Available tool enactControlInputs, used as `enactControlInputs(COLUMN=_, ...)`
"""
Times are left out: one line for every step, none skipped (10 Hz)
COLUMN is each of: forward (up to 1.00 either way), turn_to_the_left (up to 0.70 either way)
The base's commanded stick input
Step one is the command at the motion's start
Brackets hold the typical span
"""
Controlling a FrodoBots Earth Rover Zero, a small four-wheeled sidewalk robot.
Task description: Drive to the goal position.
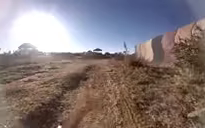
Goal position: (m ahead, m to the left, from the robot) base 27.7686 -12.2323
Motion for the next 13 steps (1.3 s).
enactControlInputs(forward=0.5, turn_to_the_left=0.0)
enactControlInputs(forward=0.5, turn_to_the_left=0.0)
enactControlInputs(forward=0.5, turn_to_the_left=0.0)
enactControlInputs(forward=0.5, turn_to_the_left=0.0)
enactControlInputs(forward=0.5, turn_to_the_left=0.0)
enactControlInputs(forward=0.5, turn_to_the_left=0.0)
enactControlInputs(forward=0.5, turn_to_the_left=0.0)
enactControlInputs(forward=0.5, turn_to_the_left=0.0)
enactControlInputs(forward=0.5, turn_to_the_left=0.0)
enactControlInputs(forward=0.5, turn_to_the_left=0.0)
enactControlInputs(forward=0.5, turn_to_the_left=0.0)
enactControlInputs(forward=0.5, turn_to_the_left=0.0)
enactControlInputs(forward=0.5, turn_to_the_left=0.0)
